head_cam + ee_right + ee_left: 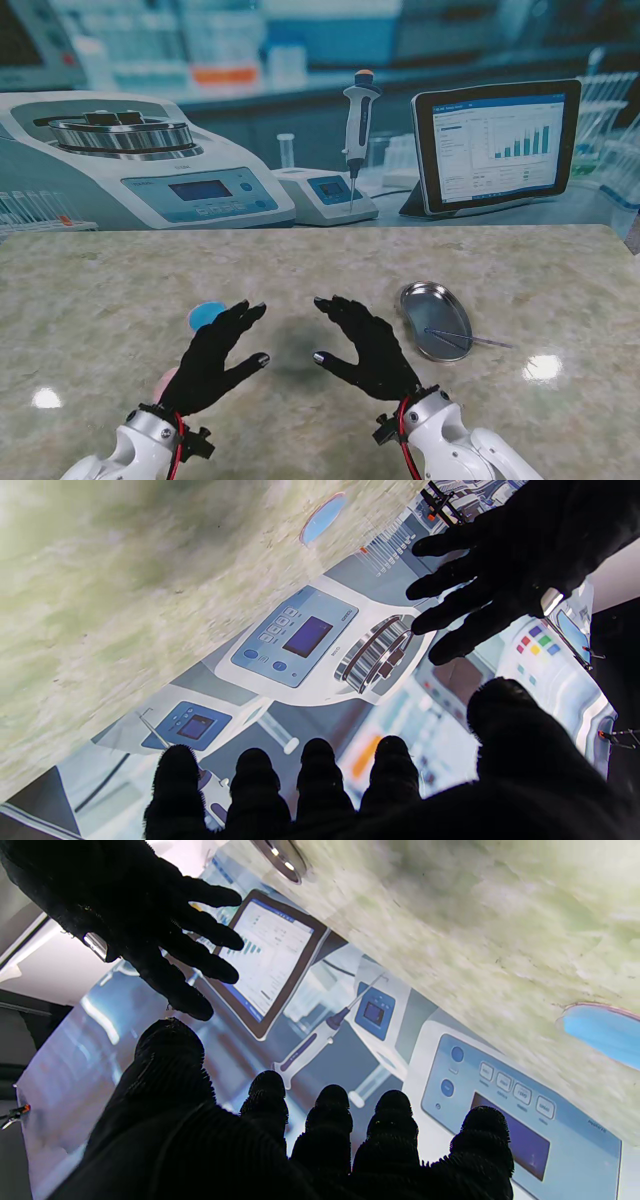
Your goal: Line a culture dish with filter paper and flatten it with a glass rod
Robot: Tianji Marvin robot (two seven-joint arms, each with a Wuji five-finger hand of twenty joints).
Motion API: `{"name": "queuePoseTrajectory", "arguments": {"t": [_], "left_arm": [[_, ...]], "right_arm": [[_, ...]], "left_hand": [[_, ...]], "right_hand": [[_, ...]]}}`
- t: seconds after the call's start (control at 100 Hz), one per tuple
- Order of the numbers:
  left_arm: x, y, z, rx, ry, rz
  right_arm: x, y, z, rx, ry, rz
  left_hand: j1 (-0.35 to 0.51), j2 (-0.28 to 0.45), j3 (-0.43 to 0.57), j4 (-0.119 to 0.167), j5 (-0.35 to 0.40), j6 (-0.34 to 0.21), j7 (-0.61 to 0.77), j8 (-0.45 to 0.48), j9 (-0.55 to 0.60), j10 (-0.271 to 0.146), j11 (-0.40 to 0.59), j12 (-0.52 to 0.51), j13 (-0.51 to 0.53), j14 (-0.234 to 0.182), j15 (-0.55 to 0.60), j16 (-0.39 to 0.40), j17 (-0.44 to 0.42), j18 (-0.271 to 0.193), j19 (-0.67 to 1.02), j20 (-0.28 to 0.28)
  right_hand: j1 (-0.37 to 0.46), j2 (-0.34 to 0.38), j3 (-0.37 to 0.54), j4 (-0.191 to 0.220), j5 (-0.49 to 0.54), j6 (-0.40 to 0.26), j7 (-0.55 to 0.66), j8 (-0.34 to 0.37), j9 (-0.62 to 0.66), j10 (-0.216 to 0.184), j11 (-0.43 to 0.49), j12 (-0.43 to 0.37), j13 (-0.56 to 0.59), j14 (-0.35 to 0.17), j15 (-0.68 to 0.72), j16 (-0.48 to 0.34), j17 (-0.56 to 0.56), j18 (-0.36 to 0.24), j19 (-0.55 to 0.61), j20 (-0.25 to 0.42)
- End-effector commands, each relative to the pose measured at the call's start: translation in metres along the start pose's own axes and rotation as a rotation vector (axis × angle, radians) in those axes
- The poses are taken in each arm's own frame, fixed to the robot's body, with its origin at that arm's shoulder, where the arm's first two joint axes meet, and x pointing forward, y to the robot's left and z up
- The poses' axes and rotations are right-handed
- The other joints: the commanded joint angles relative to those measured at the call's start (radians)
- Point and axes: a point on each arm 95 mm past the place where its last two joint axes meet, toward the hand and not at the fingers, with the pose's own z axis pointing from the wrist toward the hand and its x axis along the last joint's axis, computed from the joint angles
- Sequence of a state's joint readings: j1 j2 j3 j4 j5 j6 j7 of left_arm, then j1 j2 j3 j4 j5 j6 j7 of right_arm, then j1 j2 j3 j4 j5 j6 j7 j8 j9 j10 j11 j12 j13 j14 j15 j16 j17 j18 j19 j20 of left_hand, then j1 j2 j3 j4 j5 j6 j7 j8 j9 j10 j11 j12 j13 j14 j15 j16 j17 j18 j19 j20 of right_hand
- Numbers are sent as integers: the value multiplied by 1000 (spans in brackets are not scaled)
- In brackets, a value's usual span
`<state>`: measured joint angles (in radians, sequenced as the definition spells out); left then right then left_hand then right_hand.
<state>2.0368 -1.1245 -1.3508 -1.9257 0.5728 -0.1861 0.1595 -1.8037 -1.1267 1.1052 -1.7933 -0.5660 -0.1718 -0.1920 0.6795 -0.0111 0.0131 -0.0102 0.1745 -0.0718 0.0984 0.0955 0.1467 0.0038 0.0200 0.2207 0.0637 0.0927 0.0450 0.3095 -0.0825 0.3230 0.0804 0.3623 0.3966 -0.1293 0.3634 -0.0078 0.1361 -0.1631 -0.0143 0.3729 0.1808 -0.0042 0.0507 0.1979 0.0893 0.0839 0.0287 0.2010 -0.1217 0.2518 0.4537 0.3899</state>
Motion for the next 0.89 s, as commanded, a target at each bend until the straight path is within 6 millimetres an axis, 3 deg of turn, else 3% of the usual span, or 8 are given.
{"name": "queuePoseTrajectory", "arguments": {"t": [0.0, 0.88], "left_arm": [[2, 5, -2, -1, -8, -5], [7, 8, -5, 2, -2, -57]], "right_arm": [[-1, -6, -2, 17, 1, 14], [3, -6, -4, 11, 26, 29]], "left_hand": [[10, 37, -21, 25, -12, -33, -15, -5, -33, -38, -24, -21, -27, -41, -25, -15, 4, -35, -62, -46], [13, 36, -21, 25, -16, -45, 23, 15, -33, -40, -24, -13, -28, -43, -21, -19, 6, -36, -65, -75]], "right_hand": [[-34, 32, 10, 0, 17, -41, -34, -58, -26, -49, -35, -32, -25, -47, -43, -30, -6, -35, -47, -22], [-49, 29, 17, -3, 18, -49, -19, -99, -29, -44, -32, -27, -26, -43, -39, -25, -5, -28, -60, 3]]}}
